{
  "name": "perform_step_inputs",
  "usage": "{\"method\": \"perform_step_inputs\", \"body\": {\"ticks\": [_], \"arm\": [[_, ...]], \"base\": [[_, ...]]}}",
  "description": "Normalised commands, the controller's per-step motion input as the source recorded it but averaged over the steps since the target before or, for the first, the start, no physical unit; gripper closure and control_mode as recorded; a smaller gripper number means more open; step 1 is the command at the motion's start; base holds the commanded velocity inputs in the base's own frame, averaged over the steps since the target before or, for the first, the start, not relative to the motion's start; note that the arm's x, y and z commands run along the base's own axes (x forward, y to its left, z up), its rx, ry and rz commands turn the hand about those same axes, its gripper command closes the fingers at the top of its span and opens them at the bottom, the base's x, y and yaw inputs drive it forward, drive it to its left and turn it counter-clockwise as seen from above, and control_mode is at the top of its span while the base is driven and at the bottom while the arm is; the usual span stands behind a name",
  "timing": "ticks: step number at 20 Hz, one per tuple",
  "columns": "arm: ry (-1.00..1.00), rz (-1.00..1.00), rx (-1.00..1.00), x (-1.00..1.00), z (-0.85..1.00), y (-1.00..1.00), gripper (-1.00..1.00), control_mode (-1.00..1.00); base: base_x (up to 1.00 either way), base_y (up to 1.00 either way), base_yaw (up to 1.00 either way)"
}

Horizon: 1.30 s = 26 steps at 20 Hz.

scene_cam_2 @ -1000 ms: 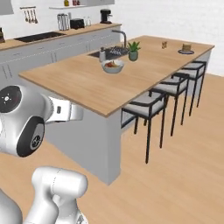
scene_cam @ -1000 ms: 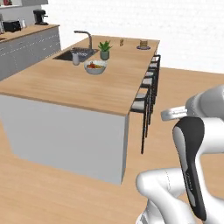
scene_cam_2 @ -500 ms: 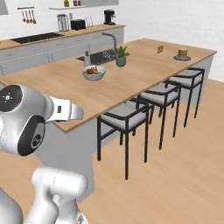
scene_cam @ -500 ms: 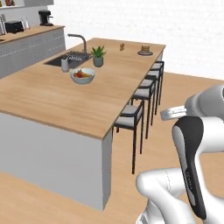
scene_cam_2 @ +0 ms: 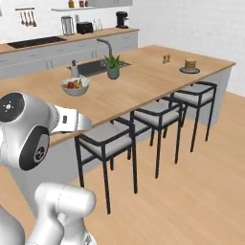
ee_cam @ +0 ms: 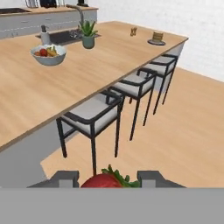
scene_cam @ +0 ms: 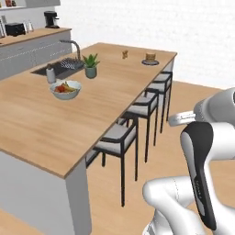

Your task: Take the strawberry from the fridge and place it on top of the pancake, located on the dining counter.

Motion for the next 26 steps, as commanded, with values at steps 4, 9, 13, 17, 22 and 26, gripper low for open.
{"method": "perform_step_inputs", "body": {"ticks": [4, 9, 13, 17, 22, 26], "arm": [[0.00, 0.00, 0.00, 0.00, 0.00, 0.00, 1.00, 1.00], [0.00, 0.00, 0.00, 0.00, 0.00, 0.00, 1.00, 1.00], [0.00, 0.00, 0.00, 0.00, 0.00, 0.00, 1.00, 1.00], [0.00, 0.00, 0.00, 0.00, 0.00, 0.00, 1.00, 1.00], [0.00, 0.00, 0.00, 0.00, 0.00, 0.00, 1.00, 1.00], [0.00, 0.00, 0.00, 0.00, 0.00, 0.00, 1.00, 1.00]], "base": [[0.58, -1.00, 0.20], [0.59, -1.00, 0.21], [0.64, -1.00, 0.25], [0.59, -1.00, 0.26], [0.55, -1.00, 0.26], [0.44, -1.00, 0.26]]}}
